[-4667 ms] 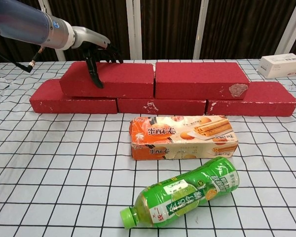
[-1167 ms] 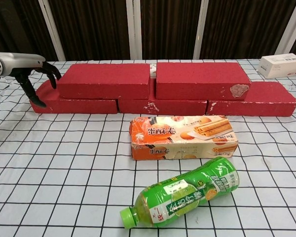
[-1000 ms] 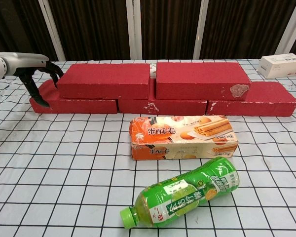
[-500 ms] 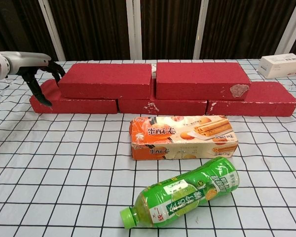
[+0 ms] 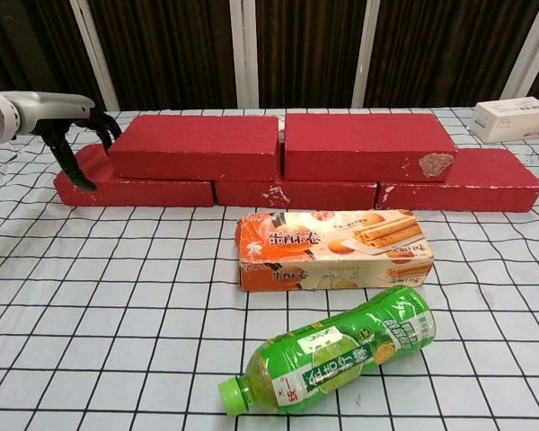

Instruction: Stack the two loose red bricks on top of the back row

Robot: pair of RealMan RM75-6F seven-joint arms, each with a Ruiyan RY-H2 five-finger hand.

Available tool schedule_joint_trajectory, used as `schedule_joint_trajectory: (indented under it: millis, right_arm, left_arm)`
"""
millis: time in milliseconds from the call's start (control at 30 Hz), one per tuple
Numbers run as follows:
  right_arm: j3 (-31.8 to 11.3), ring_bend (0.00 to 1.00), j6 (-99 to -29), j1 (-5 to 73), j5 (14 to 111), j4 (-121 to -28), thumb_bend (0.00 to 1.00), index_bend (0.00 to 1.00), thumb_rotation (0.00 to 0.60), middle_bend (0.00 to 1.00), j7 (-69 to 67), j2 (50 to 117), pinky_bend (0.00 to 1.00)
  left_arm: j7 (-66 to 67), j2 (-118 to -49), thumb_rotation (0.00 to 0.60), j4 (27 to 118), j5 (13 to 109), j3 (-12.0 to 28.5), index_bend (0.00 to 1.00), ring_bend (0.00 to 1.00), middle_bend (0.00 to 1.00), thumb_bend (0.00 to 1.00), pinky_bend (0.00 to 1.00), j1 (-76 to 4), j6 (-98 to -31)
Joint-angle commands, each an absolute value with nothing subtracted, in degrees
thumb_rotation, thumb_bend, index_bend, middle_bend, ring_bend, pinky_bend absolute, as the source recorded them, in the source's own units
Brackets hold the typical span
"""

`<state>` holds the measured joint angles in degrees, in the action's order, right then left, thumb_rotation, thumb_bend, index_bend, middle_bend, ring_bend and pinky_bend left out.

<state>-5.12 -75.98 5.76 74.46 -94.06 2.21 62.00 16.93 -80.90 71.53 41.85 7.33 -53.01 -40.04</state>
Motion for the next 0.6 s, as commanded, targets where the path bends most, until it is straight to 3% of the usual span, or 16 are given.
schedule_joint_trajectory:
  millis: [33,600]
  right_arm:
    - [-5.13,0.00,-75.91,5.78,74.38,-94.03,0.22,0.00,0.600,0.00,2.17,61.99,0.00]
    - [-5.24,0.00,-75.81,5.82,74.10,-93.80,0.22,0.00,0.600,0.00,2.08,62.00,0.00]
  left_arm:
    - [17.05,-80.94,0.600,71.66,41.86,7.43,0.25,0.01,0.27,0.00,0.05,-53.10,-40.09]
    - [17.70,-81.52,0.600,71.75,41.21,7.90,0.24,0.01,0.27,0.00,0.05,-53.50,-40.14]
